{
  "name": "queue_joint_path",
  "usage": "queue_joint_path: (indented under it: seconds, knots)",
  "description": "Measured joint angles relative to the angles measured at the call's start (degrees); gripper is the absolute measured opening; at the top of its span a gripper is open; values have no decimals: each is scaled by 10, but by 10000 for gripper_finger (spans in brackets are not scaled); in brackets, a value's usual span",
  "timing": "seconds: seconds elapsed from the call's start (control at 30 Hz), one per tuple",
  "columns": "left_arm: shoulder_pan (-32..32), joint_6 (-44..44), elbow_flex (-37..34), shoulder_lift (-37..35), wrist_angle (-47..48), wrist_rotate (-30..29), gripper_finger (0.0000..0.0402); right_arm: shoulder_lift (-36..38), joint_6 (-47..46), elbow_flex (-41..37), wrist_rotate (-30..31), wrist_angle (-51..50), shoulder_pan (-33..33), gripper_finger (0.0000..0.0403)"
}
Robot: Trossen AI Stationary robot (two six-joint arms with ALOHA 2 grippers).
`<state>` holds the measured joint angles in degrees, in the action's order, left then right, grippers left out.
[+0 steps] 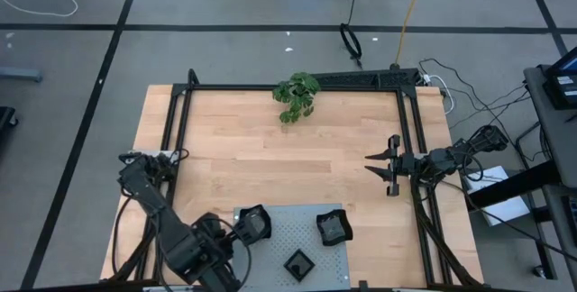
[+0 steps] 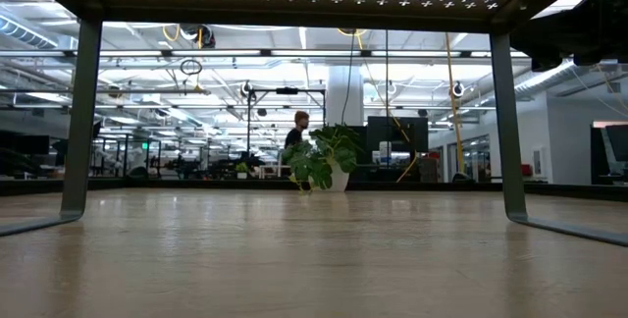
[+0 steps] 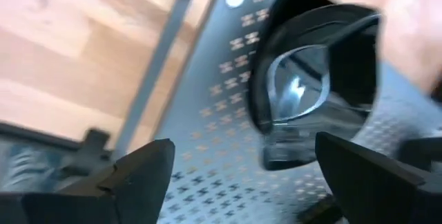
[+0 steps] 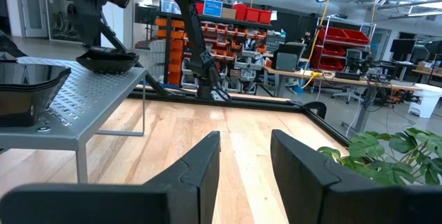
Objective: Pick & Place Mini shaped plates
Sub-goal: Adjust the stacked leaf-shaped plate on the shelf
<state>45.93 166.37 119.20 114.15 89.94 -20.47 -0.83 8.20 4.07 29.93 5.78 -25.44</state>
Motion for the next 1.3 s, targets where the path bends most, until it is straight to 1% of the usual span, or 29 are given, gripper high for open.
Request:
queue_joint_path:
  seconds: [0.1, 0.2, 0.37, 0.6, 0.77, 1.03, 1.23, 1.3]
  knots:
    - [3, -1, 0, 0, 0, -31, 339, 0, 0, 0, 0, 0, 0, 118]
    - [-7, -43, 0, 0, 0, -35, 330, 0, 0, 0, 0, 0, 0, 118]
    - [-34, -94, -9, -1, 0, -58, 334, 0, 0, 0, 0, 0, 0, 118]
    - [-52, -167, -9, -1, -64, -60, 348, 0, 0, 0, 0, 0, 0, 118]
    - [-63, -204, -9, -1, -87, -65, 349, 0, 0, 0, 0, 0, 0, 118]
    - [-65, -251, -10, 5, -136, -52, 349, 0, 0, 0, 0, 0, 0, 118]
    - [-59, -251, -10, 17, -134, -114, 349, 0, 0, 0, 0, 0, 0, 118]
    - [-61, -255, -10, 17, -129, -124, 349, 0, 0, 0, 0, 0, 0, 118]
